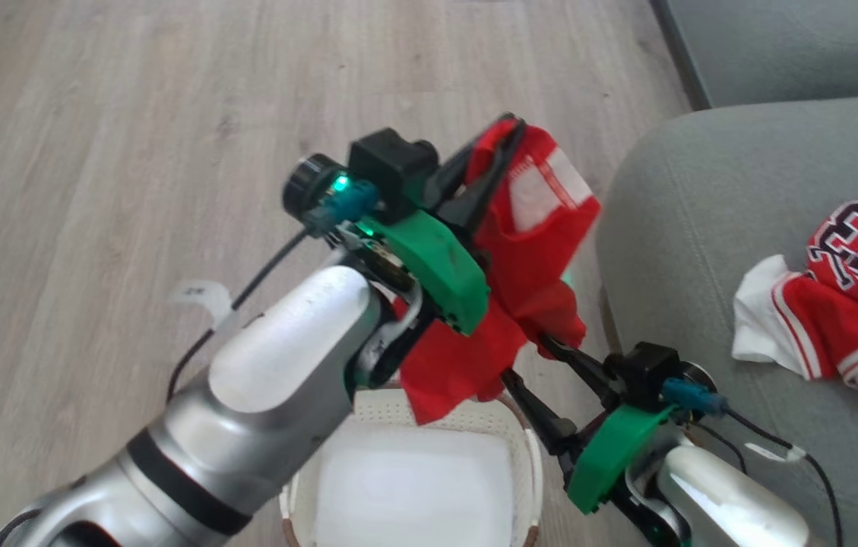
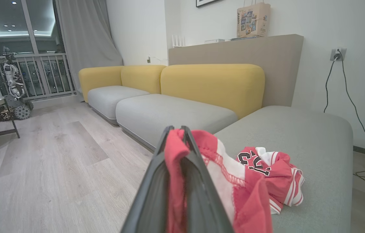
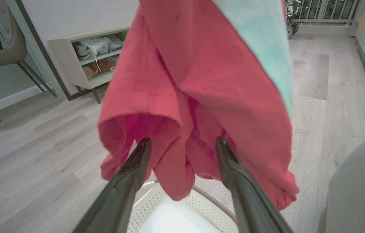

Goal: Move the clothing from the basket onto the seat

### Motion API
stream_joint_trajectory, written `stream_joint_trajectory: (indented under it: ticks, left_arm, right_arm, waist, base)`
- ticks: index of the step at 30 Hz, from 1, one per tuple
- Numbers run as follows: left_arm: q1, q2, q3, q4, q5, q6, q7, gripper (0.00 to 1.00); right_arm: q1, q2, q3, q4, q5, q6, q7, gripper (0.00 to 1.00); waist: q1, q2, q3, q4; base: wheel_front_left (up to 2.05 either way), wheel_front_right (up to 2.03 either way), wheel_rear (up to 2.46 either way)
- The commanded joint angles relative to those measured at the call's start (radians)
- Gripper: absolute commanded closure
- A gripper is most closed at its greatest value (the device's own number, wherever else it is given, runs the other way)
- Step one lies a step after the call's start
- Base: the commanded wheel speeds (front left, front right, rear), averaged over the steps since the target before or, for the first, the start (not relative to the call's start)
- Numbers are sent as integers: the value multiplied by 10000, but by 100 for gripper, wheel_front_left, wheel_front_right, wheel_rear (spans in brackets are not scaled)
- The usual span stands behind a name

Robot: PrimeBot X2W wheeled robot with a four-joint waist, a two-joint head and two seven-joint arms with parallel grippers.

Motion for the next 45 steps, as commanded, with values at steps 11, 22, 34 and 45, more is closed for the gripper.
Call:
stream_joint_trajectory:
  ticks: [11, 22, 34, 45]
  left_arm:
    - [-755, -507, -247, -118, -183, -311, 64, 100]
    - [-610, -528, -228, 219, -367, -199, -146, 100]
    - [377, 56, -256, 529, -500, 77, -403, 100]
    - [1288, 383, -469, 407, -610, 222, -588, 0]
  right_arm:
    - [-1087, 783, 12, 1053, 661, -2, -67, 0]
    - [-862, 599, -187, 575, 839, -2, -67, 100]
    - [666, 154, -2083, -1249, 272, -2, -67, 100]
    - [1381, -134, -3515, -2751, -214, -2, -67, 100]
  waist:
    - [0, 0, 127, 1030]
    - [0, 0, 103, 1117]
    - [0, 0, 58, 597]
    - [0, 0, -33, -118]
  base:
    - [0, 0, 0]
    - [0, 0, 0]
    - [0, 0, 0]
    - [0, 0, 0]
